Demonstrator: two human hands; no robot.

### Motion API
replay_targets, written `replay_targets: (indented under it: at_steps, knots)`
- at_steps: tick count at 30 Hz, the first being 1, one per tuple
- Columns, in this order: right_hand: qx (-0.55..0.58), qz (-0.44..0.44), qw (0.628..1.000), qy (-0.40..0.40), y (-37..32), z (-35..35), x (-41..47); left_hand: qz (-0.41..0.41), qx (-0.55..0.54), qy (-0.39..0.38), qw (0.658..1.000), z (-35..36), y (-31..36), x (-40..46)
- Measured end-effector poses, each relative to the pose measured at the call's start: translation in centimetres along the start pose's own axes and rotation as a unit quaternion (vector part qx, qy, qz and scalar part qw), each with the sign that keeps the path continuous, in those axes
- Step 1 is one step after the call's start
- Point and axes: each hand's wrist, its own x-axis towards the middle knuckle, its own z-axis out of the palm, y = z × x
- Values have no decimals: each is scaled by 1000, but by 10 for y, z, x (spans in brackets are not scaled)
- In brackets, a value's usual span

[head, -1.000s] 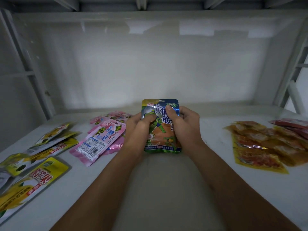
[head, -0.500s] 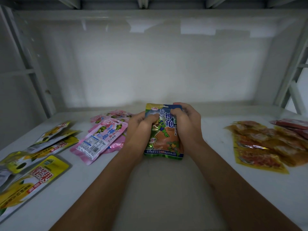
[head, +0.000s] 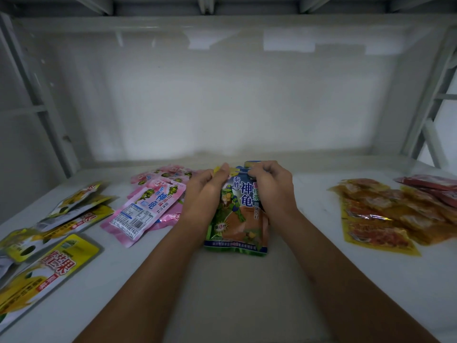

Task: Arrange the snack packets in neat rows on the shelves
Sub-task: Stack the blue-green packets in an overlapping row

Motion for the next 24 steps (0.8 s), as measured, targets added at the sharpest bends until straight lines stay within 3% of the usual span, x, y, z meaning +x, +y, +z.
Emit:
replay_targets:
  at_steps: [8, 10, 14, 21, 24]
  knots:
    - [-108, -86, 990, -17, 5, -13, -9, 21, 38, 31, 999, -3, -9, 2]
    - [-186, -107, 977, -19, 3, -15, -12, 68, 109, 35, 991, -8, -15, 4]
    - [-374, -140, 917, 4, -3, -18, -20, 112, 311, 44, 943, -14, -23, 4]
    - [-421, -99, 901, 26, 0, -23, -15, 109, 362, 32, 925, -12, -23, 6]
    - [-478, -67, 875, 13, 8, -25, -10, 96, 370, 17, 924, -10, -23, 8]
